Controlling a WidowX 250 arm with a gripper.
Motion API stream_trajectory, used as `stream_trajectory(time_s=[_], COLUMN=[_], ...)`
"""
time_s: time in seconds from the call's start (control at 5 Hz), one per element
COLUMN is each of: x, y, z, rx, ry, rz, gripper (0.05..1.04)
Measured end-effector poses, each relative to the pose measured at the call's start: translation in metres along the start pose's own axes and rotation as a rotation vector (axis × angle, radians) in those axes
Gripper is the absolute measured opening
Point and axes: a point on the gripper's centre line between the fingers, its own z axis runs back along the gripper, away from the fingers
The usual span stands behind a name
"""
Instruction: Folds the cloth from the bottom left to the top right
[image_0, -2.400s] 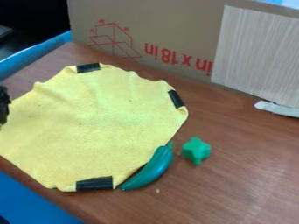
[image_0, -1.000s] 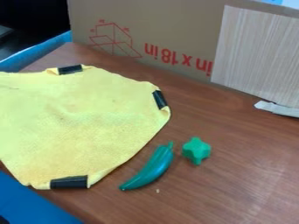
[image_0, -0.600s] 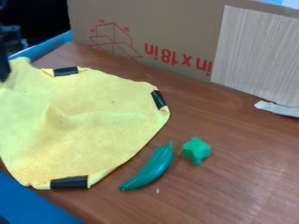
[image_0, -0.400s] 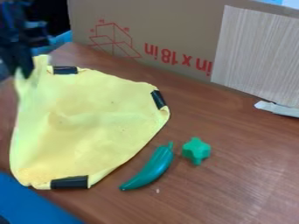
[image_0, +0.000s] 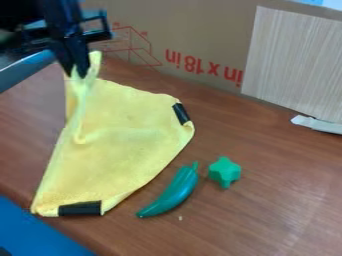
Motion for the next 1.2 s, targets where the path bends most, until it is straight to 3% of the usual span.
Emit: stream_trajectory(time_s=[0.8,1.2], x=[0.032,0.045], y=[-0.062,-0.08], z=[-0.062,-0.086], rx=[0.082,0.091], ry=[0.032,0.055], rz=[0.018,0.03], gripper=[0.067,0.067])
